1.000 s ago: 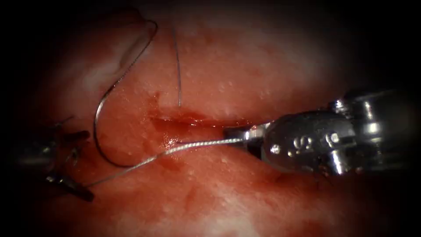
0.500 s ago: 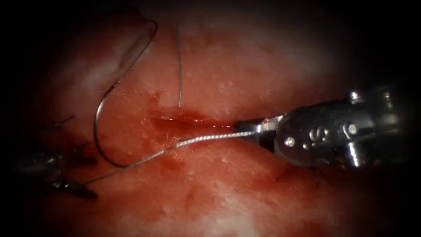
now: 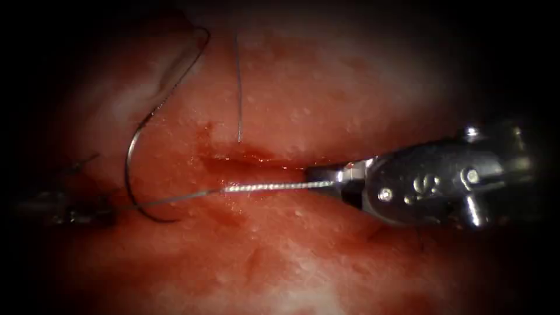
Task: Wound Closure
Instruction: Use the left grasper to re-grab a longer length of suture, then loop the long suture end twice around the right tool.
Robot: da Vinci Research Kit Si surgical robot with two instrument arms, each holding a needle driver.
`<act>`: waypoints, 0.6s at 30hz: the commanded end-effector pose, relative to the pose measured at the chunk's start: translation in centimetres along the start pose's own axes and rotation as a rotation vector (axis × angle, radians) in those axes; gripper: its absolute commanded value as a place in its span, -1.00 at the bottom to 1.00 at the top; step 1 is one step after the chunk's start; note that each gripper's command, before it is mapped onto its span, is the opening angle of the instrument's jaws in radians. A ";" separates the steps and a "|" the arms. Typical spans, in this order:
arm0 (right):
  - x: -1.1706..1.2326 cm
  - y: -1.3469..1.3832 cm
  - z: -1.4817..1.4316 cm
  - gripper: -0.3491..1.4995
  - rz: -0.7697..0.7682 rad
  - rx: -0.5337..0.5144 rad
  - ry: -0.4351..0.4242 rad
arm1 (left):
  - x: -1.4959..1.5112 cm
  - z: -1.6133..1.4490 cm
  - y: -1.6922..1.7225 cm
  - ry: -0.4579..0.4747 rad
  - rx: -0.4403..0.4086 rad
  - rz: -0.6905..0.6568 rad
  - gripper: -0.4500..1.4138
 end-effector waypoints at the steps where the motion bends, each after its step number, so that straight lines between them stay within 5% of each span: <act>1: 0.00 -0.06 0.06 0.89 0.035 0.010 0.069 | 0.00 0.07 -0.03 0.005 0.014 -0.002 -1.00; 14: -0.03 -0.04 -0.46 0.96 0.213 0.083 0.317 | -0.15 -0.09 -0.35 0.016 0.082 0.021 -1.00; 18: -0.18 0.19 -0.71 0.69 0.285 0.097 0.451 | -0.12 -0.11 -0.37 0.025 0.096 0.030 -1.00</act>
